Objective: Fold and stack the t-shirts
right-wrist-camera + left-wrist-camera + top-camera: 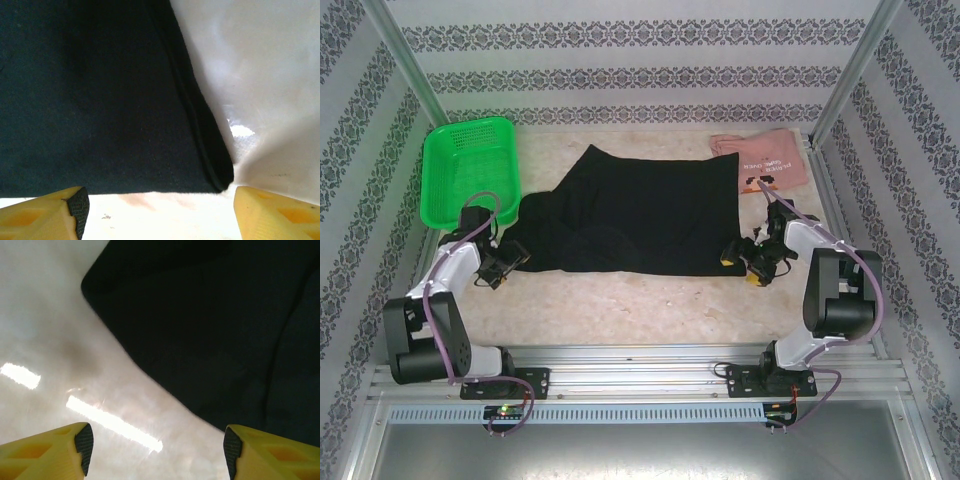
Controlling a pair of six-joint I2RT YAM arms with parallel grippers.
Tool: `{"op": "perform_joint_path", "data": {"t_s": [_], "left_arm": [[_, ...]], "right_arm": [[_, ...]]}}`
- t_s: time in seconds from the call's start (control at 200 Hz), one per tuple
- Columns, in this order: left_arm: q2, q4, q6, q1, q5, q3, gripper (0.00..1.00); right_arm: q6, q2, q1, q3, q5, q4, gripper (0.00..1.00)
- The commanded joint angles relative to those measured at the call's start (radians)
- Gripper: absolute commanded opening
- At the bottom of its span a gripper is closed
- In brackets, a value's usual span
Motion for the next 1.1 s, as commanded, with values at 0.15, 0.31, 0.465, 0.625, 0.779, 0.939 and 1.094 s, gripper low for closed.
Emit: {"op": "perform_joint_path", "data": {"t_s": [0.15, 0.31, 0.465, 0.625, 0.779, 0.939, 1.094], "left_arm": [[0.085, 0.199, -0.033, 0.022, -0.058, -0.021, 0.70], [0.143, 0.253, -0.035, 0.022, -0.085, -0.027, 0.70], [0.210, 0.266, -0.020, 0.024, -0.093, -0.003, 0.41], [0.187, 0.207, 0.017, 0.028, -0.146, -0.005, 0.01], [0.017, 0.111, 0.049, 0.039, -0.204, -0.060, 0.00], [-0.127, 0.042, 0.004, 0.040, -0.174, -0.166, 0.00], [-0.272, -0.008, -0.070, 0.039, -0.155, -0.287, 0.00]], "right_arm": [[0.050, 0.049, -0.013, -0.011, -0.036, 0.080, 0.68], [0.069, 0.076, -0.012, -0.009, -0.039, 0.081, 0.56], [0.065, 0.100, -0.015, 0.009, -0.006, 0.065, 0.30], [0.058, 0.064, -0.035, 0.016, 0.025, 0.028, 0.02], [0.028, 0.004, -0.068, 0.027, 0.082, -0.050, 0.00], [0.036, -0.038, -0.081, 0.004, 0.109, -0.092, 0.00], [0.065, -0.066, -0.084, -0.049, 0.141, -0.098, 0.00]]}}
